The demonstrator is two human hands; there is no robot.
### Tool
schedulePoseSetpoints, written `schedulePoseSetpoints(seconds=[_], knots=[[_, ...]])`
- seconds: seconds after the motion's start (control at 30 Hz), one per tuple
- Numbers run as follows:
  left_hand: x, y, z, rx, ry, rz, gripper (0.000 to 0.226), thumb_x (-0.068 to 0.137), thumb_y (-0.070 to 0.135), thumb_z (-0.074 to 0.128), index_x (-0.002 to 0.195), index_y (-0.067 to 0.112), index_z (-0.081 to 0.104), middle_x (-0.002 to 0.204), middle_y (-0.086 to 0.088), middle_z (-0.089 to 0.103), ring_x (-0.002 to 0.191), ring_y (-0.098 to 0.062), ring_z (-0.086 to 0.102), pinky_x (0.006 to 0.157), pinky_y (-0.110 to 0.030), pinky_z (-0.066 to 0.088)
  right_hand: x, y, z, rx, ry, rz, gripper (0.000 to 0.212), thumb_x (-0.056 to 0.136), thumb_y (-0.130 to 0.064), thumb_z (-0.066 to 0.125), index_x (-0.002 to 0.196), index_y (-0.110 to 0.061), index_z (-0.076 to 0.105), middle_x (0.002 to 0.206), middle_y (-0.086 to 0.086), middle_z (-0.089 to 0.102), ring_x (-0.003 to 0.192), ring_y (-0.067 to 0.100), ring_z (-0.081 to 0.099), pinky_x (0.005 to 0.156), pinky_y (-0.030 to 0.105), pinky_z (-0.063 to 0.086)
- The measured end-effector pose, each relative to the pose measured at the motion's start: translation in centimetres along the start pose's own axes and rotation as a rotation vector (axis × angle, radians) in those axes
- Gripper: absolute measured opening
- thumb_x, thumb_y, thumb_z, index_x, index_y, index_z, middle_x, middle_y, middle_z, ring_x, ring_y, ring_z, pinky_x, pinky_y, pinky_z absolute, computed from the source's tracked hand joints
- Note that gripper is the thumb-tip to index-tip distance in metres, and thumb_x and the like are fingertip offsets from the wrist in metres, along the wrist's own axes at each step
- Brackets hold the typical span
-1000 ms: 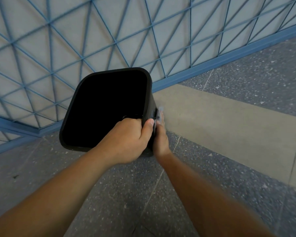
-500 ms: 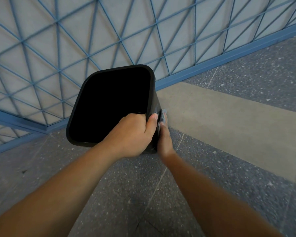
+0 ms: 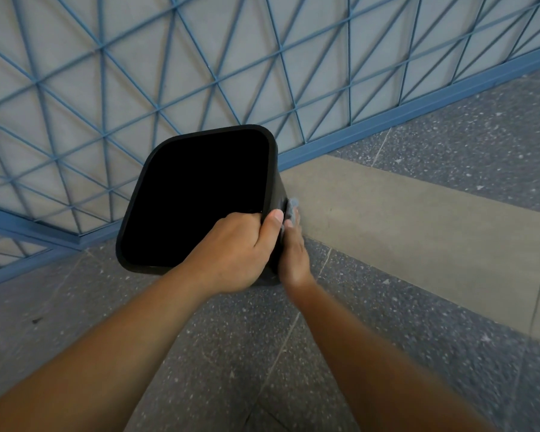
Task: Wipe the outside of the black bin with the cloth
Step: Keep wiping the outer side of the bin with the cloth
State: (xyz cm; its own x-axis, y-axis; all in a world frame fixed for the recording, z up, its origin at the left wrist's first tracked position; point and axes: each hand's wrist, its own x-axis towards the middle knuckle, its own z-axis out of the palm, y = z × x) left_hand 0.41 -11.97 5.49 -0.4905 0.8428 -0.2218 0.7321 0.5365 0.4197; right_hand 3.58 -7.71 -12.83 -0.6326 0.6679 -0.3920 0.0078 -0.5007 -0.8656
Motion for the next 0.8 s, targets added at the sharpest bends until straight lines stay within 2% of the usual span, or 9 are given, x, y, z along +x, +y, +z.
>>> schedulePoseSetpoints(seconds=[0.1, 0.27, 0.4, 0.43, 0.5, 0.53, 0.6, 0.7, 0.8], knots=[[-0.1, 0.0, -0.1, -0.008, -0.005, 0.006, 0.054, 0.106, 0.041, 0.029, 0.064, 0.017, 0.054, 0.057, -0.007, 0.057, 0.055, -0.021, 0.059, 0.061, -0.045, 0.05, -1.1, 0.8, 0.0, 0.028, 0.006, -0.044, 0.101, 0.083, -0.081, 0.028, 0.166, -0.024, 0.031, 0.174, 0.003, 0.031, 0.163, 0.018, 0.024, 0.135, 0.051, 0.018], [-0.1, 0.0, -0.2, -0.033, -0.007, -0.006, 0.055, 0.106, 0.041, 0.03, 0.058, 0.02, 0.047, 0.052, 0.001, 0.048, 0.05, -0.017, 0.051, 0.057, -0.04, 0.043, 1.5, -0.4, -0.5, 0.025, 0.006, 0.027, 0.107, 0.076, -0.08, 0.029, 0.166, -0.021, 0.033, 0.173, 0.004, 0.033, 0.162, 0.018, 0.026, 0.135, 0.049, 0.017], [-0.2, 0.2, -0.3, -0.055, -0.005, -0.026, 0.054, 0.105, 0.041, 0.029, 0.059, 0.02, 0.044, 0.053, 0.001, 0.046, 0.05, -0.016, 0.048, 0.058, -0.042, 0.043, -1.5, 1.1, 0.3, 0.027, 0.019, -0.031, 0.099, 0.087, -0.076, 0.032, 0.168, -0.02, 0.027, 0.175, 0.004, 0.028, 0.164, 0.017, 0.021, 0.136, 0.048, 0.015], [-0.1, 0.2, -0.3, -0.054, 0.001, -0.03, 0.054, 0.106, 0.041, 0.029, 0.058, 0.02, 0.043, 0.052, 0.002, 0.044, 0.049, -0.016, 0.046, 0.058, -0.042, 0.042, -1.0, 1.0, 0.1, 0.008, 0.028, -0.024, 0.089, 0.095, -0.069, 0.033, 0.168, -0.018, 0.025, 0.176, 0.004, 0.025, 0.165, 0.017, 0.018, 0.136, 0.047, 0.013], [0.0, 0.3, -0.3, -0.06, 0.008, -0.038, 0.055, 0.106, 0.041, 0.028, 0.057, 0.019, 0.041, 0.051, 0.003, 0.041, 0.048, -0.015, 0.044, 0.058, -0.042, 0.04, 0.5, 0.1, -0.7, -0.068, 0.013, -0.034, 0.06, 0.114, -0.04, 0.029, 0.168, -0.016, 0.017, 0.178, 0.004, 0.014, 0.166, 0.015, 0.009, 0.137, 0.043, 0.005], [0.0, 0.3, -0.3, -0.061, 0.008, -0.039, 0.056, 0.106, 0.041, 0.028, 0.057, 0.019, 0.041, 0.05, 0.003, 0.041, 0.048, -0.015, 0.043, 0.058, -0.043, 0.041, 0.7, -0.4, -1.0, -0.08, -0.004, -0.056, 0.053, 0.117, -0.028, 0.024, 0.168, -0.015, 0.013, 0.179, 0.003, 0.009, 0.166, 0.014, 0.004, 0.137, 0.042, 0.001], [-0.2, 0.2, -0.4, -0.064, -0.004, -0.039, 0.055, 0.106, 0.041, 0.028, 0.057, 0.019, 0.041, 0.049, 0.004, 0.04, 0.047, -0.014, 0.042, 0.057, -0.044, 0.041, -0.3, -0.5, -0.9, -0.074, -0.025, -0.1, 0.052, 0.118, -0.019, 0.02, 0.168, -0.015, 0.008, 0.179, -0.001, 0.003, 0.166, 0.011, -0.001, 0.137, 0.038, -0.002], [-0.3, 0.4, -0.4, -0.038, -0.009, -0.043, 0.055, 0.106, 0.041, 0.028, 0.058, 0.018, 0.043, 0.05, 0.001, 0.041, 0.046, -0.015, 0.042, 0.055, -0.043, 0.041, -2.7, 1.0, -0.3, -0.046, -0.002, -0.145, 0.053, 0.118, -0.028, 0.022, 0.168, -0.019, 0.007, 0.178, -0.004, 0.002, 0.165, 0.01, -0.003, 0.137, 0.037, -0.002], [-0.2, 0.3, -0.3, -0.003, 0.005, -0.045, 0.054, 0.105, 0.04, 0.031, 0.058, 0.019, 0.046, 0.052, -0.002, 0.047, 0.048, -0.018, 0.048, 0.056, -0.042, 0.043, -0.9, 0.7, -0.6, -0.03, 0.016, -0.025, 0.081, 0.101, -0.061, 0.028, 0.169, -0.019, 0.012, 0.179, 0.001, 0.009, 0.166, 0.014, 0.005, 0.137, 0.043, 0.003]])
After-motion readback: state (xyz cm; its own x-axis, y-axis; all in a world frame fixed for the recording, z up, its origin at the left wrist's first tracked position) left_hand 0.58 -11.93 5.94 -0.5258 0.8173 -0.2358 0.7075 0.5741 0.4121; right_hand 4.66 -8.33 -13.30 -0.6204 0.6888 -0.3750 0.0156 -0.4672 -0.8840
